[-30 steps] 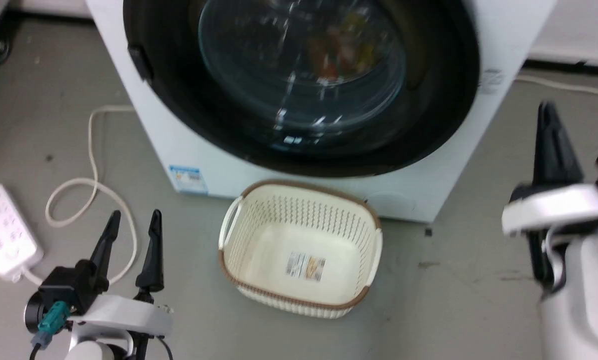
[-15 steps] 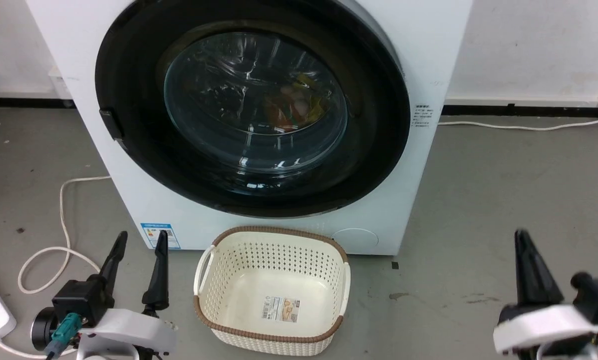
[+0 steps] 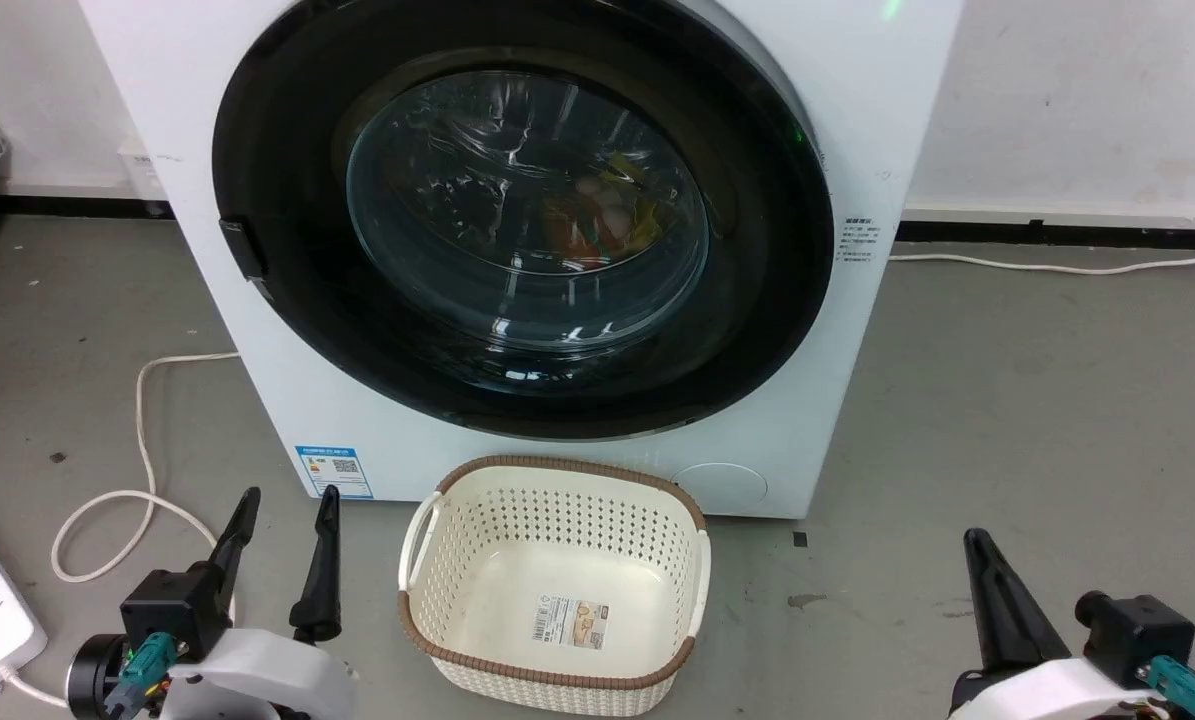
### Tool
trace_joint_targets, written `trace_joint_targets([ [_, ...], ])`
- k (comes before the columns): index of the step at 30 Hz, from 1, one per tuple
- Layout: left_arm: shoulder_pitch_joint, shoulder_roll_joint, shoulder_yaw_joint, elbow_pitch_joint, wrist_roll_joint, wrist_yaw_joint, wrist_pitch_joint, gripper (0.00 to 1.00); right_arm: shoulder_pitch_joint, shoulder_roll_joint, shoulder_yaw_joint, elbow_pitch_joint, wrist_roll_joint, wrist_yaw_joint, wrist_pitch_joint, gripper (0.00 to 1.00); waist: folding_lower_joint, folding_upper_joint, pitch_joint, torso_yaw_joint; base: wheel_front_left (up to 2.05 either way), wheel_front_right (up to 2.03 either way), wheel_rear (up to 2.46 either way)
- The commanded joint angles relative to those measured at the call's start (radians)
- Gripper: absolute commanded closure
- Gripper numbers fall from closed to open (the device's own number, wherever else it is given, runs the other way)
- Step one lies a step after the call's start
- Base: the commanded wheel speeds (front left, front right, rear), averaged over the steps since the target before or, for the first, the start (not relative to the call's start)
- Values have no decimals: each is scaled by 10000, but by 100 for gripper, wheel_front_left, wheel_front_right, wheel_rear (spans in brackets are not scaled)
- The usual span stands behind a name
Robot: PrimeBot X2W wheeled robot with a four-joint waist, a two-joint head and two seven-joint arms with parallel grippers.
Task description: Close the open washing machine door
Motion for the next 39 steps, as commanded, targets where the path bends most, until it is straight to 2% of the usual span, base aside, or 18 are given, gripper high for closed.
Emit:
trace_joint_targets([
  [1, 134, 11, -40, -5, -33, 57, 8, 0, 161, -14, 61, 62, 48, -6, 132, 59, 0, 0, -10, 37, 0, 0, 0],
  [2, 134, 11, -40, -5, -33, 57, 8, 0, 161, -14, 61, 62, 48, -6, 132, 59, 0, 0, -10, 37, 0, 0, 0],
  [3, 130, 11, -52, -12, -38, 63, 7, 0, 168, -14, 60, 62, 49, -6, 162, 0, 0, 0, -13, 55, 0, 0, 0],
  [20, -70, 83, -149, -131, 38, 275, -219, 0, 163, -14, 48, 8, 154, -6, 182, 0, 0, 0, 20, 173, 0, 0, 0],
  [39, -183, 146, -228, -45, -154, 245, -374, 0, 61, -14, 100, 84, 253, -6, 87, 0, 0, 0, 79, 204, 0, 0, 0],
])
